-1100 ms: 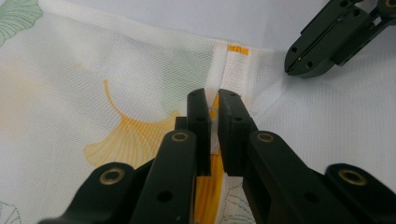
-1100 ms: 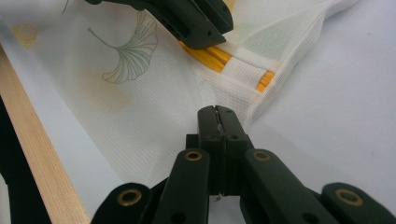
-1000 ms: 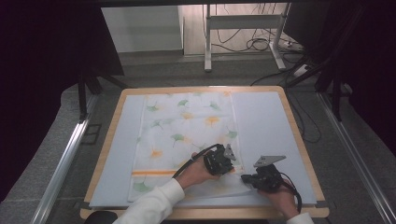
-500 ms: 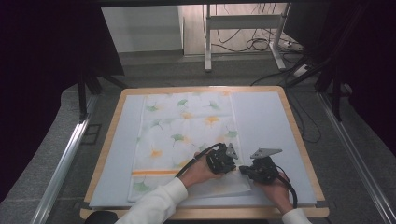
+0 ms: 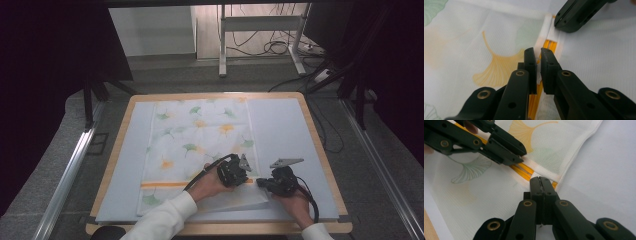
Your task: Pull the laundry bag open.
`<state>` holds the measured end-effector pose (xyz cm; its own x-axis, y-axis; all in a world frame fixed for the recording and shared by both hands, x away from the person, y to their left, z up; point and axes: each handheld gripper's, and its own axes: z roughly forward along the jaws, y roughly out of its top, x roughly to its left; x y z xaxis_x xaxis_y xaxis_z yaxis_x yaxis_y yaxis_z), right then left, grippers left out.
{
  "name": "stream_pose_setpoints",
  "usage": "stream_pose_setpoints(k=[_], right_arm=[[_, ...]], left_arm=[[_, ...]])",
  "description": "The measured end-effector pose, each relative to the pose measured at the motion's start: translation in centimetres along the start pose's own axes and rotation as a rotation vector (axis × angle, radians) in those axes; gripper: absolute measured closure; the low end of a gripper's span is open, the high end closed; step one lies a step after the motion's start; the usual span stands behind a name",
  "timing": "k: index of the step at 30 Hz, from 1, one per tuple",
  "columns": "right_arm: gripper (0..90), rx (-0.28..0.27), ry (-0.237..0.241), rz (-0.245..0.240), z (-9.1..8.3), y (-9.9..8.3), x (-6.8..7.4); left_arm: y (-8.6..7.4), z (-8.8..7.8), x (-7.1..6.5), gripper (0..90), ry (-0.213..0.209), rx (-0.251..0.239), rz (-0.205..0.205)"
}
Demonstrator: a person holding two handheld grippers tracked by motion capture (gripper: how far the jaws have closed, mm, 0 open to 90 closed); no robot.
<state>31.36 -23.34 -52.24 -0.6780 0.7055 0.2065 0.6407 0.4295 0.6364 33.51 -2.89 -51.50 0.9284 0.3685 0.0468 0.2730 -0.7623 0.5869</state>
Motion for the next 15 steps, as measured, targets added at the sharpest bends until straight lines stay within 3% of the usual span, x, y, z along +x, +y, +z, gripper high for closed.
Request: stream_pose_setpoints(k=[15], right_arm=[[89.8,-0.007,0.001,-0.007,0.0,-0.1,0.0]], left_arm=[[-2.2,-1.3,0.8,84.6,0.003,-0.005,-0.052]])
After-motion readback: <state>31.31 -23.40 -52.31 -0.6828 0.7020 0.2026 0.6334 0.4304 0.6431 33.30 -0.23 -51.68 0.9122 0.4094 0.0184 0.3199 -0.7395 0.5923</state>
